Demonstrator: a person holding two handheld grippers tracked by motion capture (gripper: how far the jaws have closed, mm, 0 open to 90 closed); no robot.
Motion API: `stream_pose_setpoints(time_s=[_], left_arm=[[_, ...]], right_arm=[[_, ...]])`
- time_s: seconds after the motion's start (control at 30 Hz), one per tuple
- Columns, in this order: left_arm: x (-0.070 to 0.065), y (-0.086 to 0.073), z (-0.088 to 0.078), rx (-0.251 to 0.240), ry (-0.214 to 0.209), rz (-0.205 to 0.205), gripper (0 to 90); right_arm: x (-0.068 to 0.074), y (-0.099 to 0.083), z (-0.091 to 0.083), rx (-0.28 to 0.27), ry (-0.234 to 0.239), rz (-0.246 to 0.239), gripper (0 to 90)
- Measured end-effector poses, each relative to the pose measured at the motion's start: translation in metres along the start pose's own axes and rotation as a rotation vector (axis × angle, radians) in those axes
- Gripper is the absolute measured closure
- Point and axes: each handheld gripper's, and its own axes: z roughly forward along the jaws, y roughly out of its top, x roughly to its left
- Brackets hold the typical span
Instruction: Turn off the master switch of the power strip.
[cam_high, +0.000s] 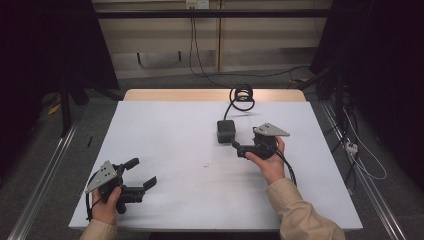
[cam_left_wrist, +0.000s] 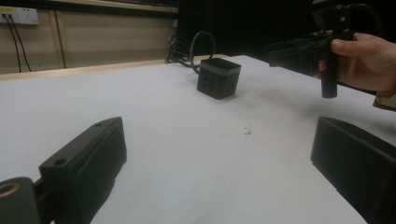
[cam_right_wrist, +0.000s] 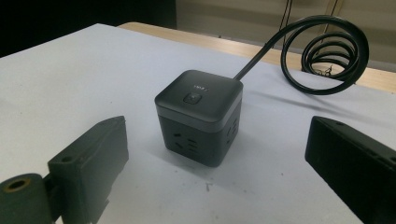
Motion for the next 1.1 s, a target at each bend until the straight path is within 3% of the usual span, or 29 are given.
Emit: stream_pose_setpoints(time_s=[0.4,0.57,0.73,0.9,1.1], left_arm=[[0.000,0.000,0.000,0.003,-0.002,0.000,3.3],[0.000,0.000,0.000,0.003,-0.003,0.000,3.3],[0.000,0.000,0.001,0.003,-0.004,0.001,3.3],[0.000,0.000,0.001,0.003,-0.004,0.001,3.3],[0.000,0.000,0.000,0.006,-0.005,0.003,3.3]], right_arm=[[-0.002,0.008,0.007,0.016,-0.004,-0.008,5.2],[-0.003,0.010,0.012,0.025,-0.001,0.009,6.1],[-0.005,0.013,0.015,0.034,0.006,0.014,11.5],[-0.005,0.016,0.019,0.041,0.020,0.013,21.9],[-0.006,0.018,0.023,0.055,0.022,-0.003,44.0]])
